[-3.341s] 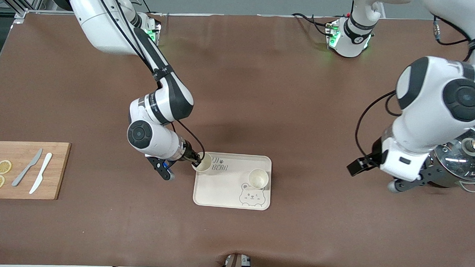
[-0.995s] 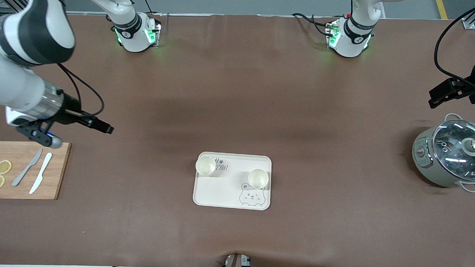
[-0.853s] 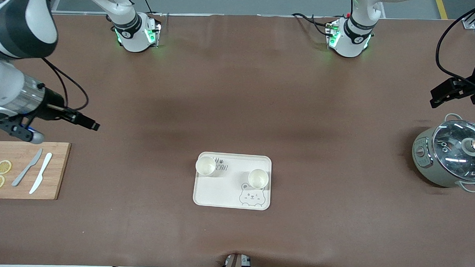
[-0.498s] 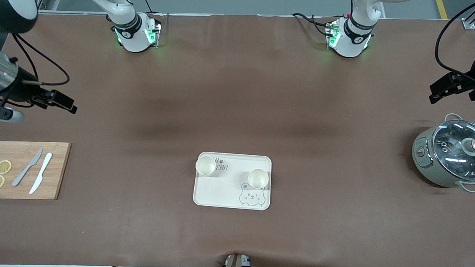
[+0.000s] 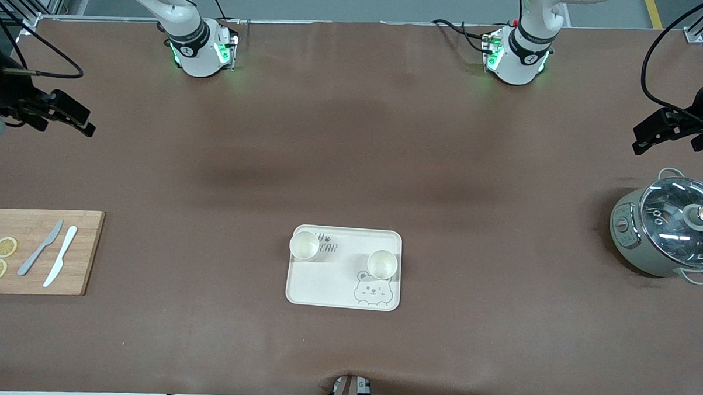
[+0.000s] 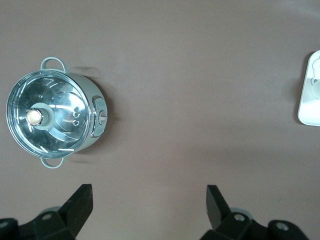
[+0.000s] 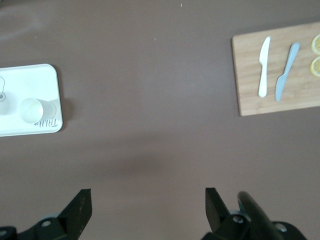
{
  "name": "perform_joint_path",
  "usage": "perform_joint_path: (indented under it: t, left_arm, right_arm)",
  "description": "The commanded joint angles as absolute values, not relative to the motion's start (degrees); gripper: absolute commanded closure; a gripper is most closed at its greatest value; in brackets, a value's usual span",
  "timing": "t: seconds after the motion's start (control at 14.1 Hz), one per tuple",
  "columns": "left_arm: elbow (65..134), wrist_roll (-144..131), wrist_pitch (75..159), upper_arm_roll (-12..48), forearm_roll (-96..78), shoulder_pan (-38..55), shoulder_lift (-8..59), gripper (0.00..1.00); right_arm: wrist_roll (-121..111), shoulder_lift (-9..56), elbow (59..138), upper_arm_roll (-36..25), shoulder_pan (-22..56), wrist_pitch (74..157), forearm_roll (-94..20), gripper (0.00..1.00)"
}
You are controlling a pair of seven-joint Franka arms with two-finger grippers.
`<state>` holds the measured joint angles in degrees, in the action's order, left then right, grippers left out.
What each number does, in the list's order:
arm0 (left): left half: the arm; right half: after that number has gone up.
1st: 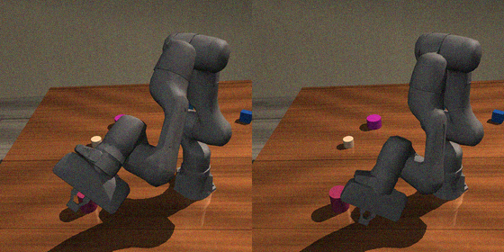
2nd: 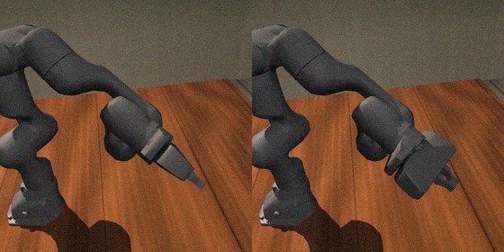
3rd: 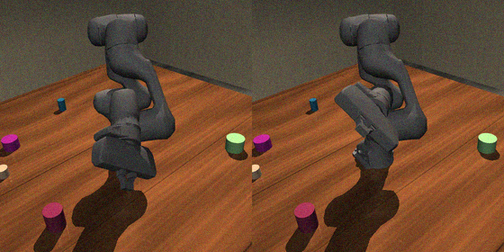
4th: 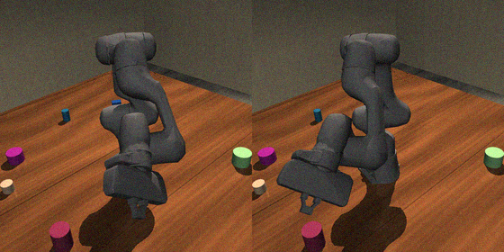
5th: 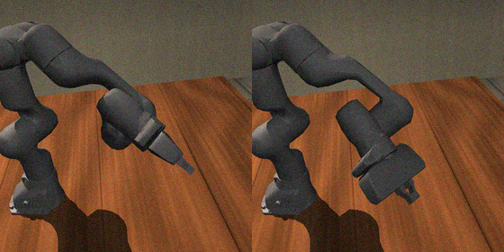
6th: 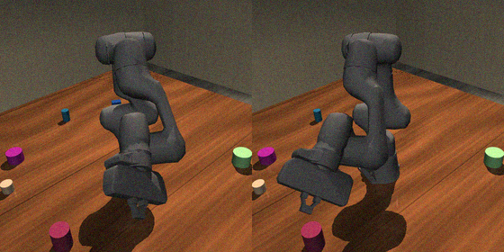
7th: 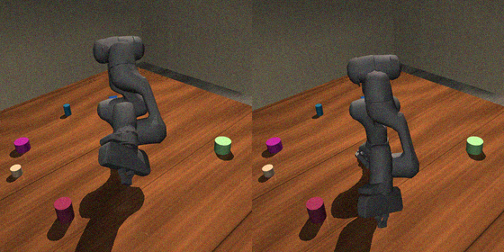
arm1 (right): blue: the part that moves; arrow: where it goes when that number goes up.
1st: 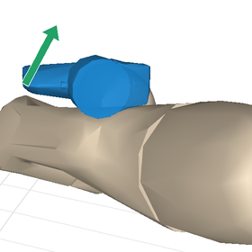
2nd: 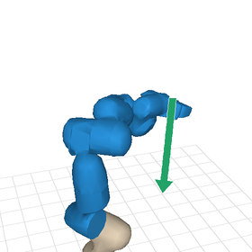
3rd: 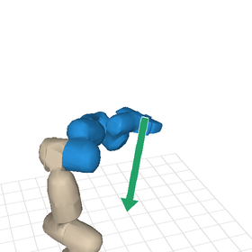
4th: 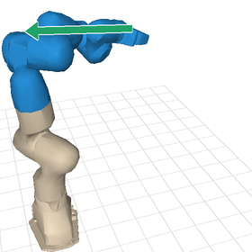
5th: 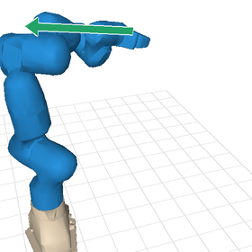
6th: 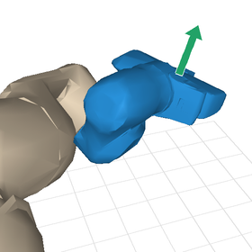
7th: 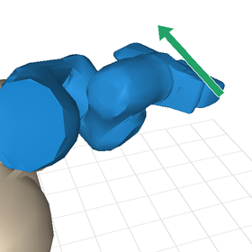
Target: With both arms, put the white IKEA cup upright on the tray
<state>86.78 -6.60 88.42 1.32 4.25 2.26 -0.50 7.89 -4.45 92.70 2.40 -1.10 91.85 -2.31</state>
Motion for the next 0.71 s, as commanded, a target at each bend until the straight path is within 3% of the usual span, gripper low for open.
perform_joint_path:
  t: [0.0, 0.64]
  left_arm:
    - [87.9, -5.2, 88.9, 1.3, 3.0, 2.1, -1.5, 0.00]
    - [87.9, -5.2, 89.2, 1.5, 3.0, 2.1, -0.6, 0.00]
  right_arm:
    - [6.7, -2.5, 89.6, 3.1, -1.7, 90.6, -0.1, 0.00]
    - [4.8, -2.1, 89.4, 2.8, -2.5, 87.6, 0.4, 0.00]
